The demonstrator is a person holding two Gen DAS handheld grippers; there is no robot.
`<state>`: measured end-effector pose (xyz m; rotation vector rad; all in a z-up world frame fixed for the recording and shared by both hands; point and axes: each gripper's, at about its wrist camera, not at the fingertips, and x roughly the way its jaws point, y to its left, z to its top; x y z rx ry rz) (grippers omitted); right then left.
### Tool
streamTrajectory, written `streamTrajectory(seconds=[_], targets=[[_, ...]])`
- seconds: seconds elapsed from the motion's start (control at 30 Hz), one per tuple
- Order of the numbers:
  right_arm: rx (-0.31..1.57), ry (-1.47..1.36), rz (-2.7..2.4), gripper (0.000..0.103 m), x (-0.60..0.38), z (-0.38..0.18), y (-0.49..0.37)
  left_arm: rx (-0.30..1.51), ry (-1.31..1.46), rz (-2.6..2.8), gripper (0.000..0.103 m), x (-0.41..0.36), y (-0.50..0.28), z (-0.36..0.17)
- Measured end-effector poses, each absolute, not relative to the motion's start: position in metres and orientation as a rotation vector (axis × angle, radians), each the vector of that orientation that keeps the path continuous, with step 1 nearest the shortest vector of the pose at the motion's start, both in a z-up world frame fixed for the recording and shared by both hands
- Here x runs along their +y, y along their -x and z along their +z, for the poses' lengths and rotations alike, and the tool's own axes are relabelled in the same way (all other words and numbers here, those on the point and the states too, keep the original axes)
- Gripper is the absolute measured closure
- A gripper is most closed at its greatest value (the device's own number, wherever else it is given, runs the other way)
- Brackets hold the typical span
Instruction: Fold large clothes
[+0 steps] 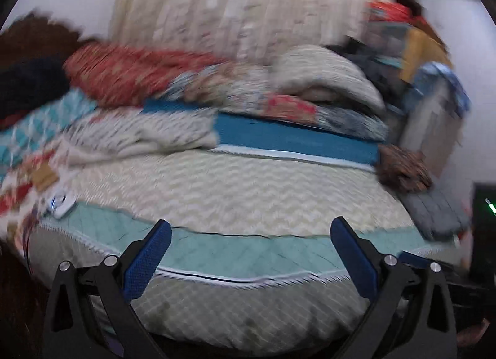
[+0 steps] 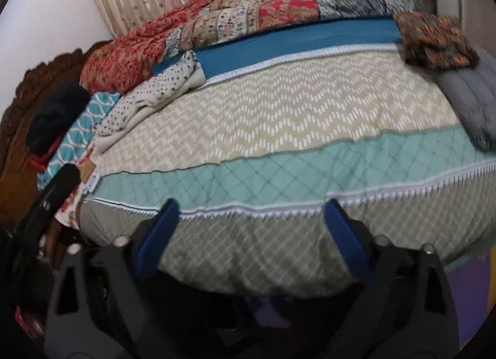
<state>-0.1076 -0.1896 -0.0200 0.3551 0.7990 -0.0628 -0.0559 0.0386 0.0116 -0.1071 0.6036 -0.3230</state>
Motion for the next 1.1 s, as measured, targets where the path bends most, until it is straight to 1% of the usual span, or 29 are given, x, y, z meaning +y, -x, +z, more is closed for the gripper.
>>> streamTrajectory(seconds=[0.03, 0.1, 0.17, 0.27, 0.3, 0.37, 0.43, 0.53, 0.57, 0.6, 0.63, 0.67, 0.7, 0.73, 0.8, 0.83, 0.87, 0.97, 1.1], targets=[[0.796, -0.324, -0.043, 0.016, -0.185, -0.018, 0.092, 0.623, 0.151, -0.279, 0.093, 0.056, 0.042, 0.007], [0.836, -0.272, 0.010, 0.031, -0.175, -0.015, 0.052, 0.650, 0.176, -0.208, 0.093, 0.085, 0.019, -0.002], [0.855, -0.248, 0.108, 0.035, -0.154, -0.011, -0.011, 0.653, 0.156, -0.119, 0.093, 0.111, -0.002, -0.009], [0.805, -0.107, 0.179, 0.035, -0.100, -0.007, -0.096, 0.653, 0.099, -0.005, 0.093, 0.150, -0.031, -0.014], [0.781, -0.052, 0.195, 0.031, -0.079, -0.011, -0.130, 0.660, 0.079, 0.022, 0.092, 0.167, -0.043, -0.014], [0.763, -0.023, 0.237, 0.014, -0.040, -0.022, -0.196, 0.661, 0.049, 0.074, 0.093, 0.189, -0.057, -0.015], [0.791, -0.032, 0.274, 0.013, -0.011, -0.034, -0.246, 0.662, 0.025, 0.117, 0.093, 0.208, -0.066, -0.014], [0.900, -0.039, 0.259, 0.013, 0.030, -0.068, -0.329, 0.657, -0.001, 0.148, 0.093, 0.227, -0.074, -0.012], [0.927, 0.013, 0.211, 0.015, 0.039, -0.081, -0.350, 0.648, -0.013, 0.156, 0.093, 0.231, -0.075, -0.011], [0.967, 0.053, 0.178, 0.046, 0.044, -0.091, -0.368, 0.635, -0.033, 0.170, 0.092, 0.235, -0.075, -0.011], [1.019, 0.060, 0.168, 0.071, 0.044, -0.100, -0.381, 0.629, -0.048, 0.180, 0.092, 0.236, -0.074, -0.012], [1.028, -0.021, 0.186, 0.080, 0.035, -0.098, -0.389, 0.627, -0.064, 0.191, 0.090, 0.239, -0.073, -0.013], [1.002, -0.074, 0.207, 0.084, 0.027, -0.090, -0.386, 0.629, -0.070, 0.198, 0.085, 0.239, -0.072, -0.014], [0.954, -0.117, 0.241, 0.085, 0.015, -0.072, -0.376, 0.631, -0.072, 0.203, 0.080, 0.241, -0.072, -0.015], [0.853, -0.151, 0.290, 0.086, -0.011, -0.031, -0.342, 0.643, -0.067, 0.215, 0.060, 0.241, -0.072, -0.019], [0.794, -0.164, 0.314, 0.086, -0.029, -0.004, -0.317, 0.653, -0.072, 0.212, 0.057, 0.236, -0.074, -0.021], [0.748, -0.161, 0.320, 0.086, -0.042, 0.014, -0.296, 0.653, -0.085, 0.204, 0.056, 0.229, -0.074, -0.024], [0.569, -0.150, 0.297, 0.086, -0.105, 0.092, -0.205, 0.571, -0.198, 0.150, 0.056, 0.184, -0.067, -0.019], [0.431, -0.099, 0.259, 0.086, -0.173, 0.166, -0.106, 0.474, -0.260, 0.039, 0.056, 0.119, -0.045, -0.009]])
